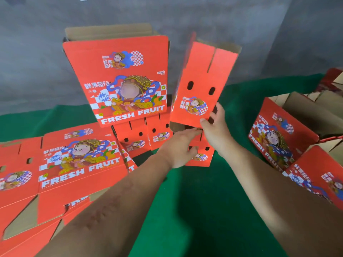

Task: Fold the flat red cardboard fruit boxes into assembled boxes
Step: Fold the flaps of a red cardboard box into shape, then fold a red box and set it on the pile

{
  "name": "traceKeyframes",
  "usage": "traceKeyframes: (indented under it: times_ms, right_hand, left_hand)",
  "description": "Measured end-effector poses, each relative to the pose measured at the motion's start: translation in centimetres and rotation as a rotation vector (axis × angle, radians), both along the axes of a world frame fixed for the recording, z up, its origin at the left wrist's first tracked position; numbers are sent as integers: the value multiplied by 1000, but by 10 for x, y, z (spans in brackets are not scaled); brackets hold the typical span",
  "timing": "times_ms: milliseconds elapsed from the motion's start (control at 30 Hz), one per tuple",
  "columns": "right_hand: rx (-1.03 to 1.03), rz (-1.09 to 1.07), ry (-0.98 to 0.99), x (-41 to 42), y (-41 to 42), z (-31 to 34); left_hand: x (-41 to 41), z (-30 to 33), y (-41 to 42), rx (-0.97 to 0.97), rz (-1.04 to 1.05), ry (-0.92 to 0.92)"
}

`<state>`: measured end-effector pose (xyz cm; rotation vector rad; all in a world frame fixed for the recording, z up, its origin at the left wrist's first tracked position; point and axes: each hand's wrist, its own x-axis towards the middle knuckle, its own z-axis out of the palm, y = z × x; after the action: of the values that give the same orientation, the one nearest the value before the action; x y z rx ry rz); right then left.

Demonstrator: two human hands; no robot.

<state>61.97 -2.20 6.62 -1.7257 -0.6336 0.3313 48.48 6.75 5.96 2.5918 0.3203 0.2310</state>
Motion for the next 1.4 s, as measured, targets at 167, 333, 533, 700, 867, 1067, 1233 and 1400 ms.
traceKeyframes:
  times_ms: [167,333,533,700,867,1067,1233,1400]
  right_hand:
    - [-12,-21,33,-51,-3,-10]
    - [-64,32,117,-98,-10,-25]
    - [-213,215,71,-157,-3,-46]
    - [-290,353,44,-196,12,-52]
    - [-392,364,165,-227,20,-72]
    - [-498,417,290,-248,18,-99]
    - [-519,385,377,-255,16,-111]
    - [-495,301,594,-265,7,-116]
  left_hand:
    - [-27,-7,-10,-333,220,-137]
    - [-67,-25,-26,-511,327,-172]
    - [-123,-51,-28,-619,442,-184]
    - [-174,-58,-13,-450,559,-197]
    - [-234,-85,7,50,686,280]
    - [-288,-122,1,363,632,523]
    - [-297,-129,-4,450,539,386]
    - [-306,-143,-29,412,484,380]
